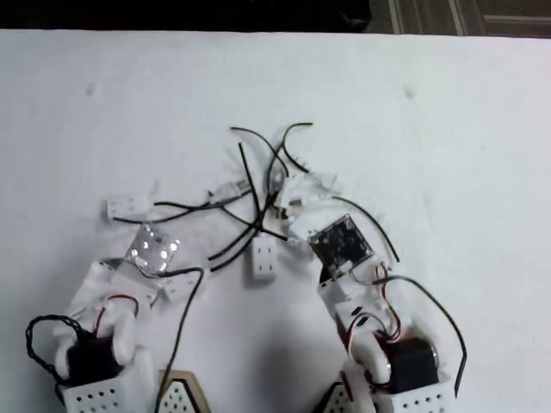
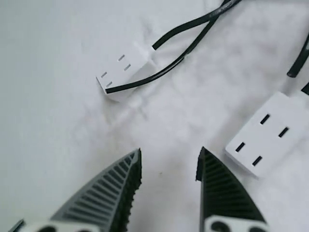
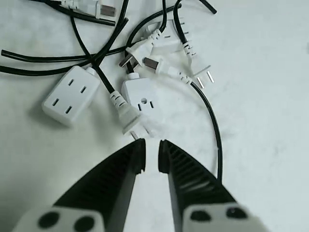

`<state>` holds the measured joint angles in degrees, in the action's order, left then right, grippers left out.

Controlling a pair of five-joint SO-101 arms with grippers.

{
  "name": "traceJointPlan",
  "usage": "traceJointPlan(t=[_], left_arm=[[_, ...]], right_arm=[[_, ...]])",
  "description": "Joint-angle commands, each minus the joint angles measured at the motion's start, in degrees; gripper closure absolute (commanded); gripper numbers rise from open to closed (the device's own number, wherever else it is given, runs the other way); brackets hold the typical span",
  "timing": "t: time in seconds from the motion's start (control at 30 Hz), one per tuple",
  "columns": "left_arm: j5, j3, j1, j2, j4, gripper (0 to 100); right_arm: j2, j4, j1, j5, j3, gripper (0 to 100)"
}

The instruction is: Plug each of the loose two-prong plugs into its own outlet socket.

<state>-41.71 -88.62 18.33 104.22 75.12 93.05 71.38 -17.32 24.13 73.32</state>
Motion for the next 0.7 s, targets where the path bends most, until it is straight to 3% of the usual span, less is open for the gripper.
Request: traceJointPlan(t=[0.0, 0.37, 0.67], left_arm=[[0.7, -1.67, 0.4, 0.31, -1.14, 81], [0.35, -4.31, 0.31, 0.31, -2.73, 81], [0.35, -5.01, 0.31, 0.31, -2.9, 81]], right_arm=[[-14.81, 0.13, 0.31, 0.7, -9.32, 88.2], [-62.81, 0.04, -6.64, 0.79, -34.46, 81.7], [-84.18, 0.04, -6.73, 0.97, -45.1, 81.7]])
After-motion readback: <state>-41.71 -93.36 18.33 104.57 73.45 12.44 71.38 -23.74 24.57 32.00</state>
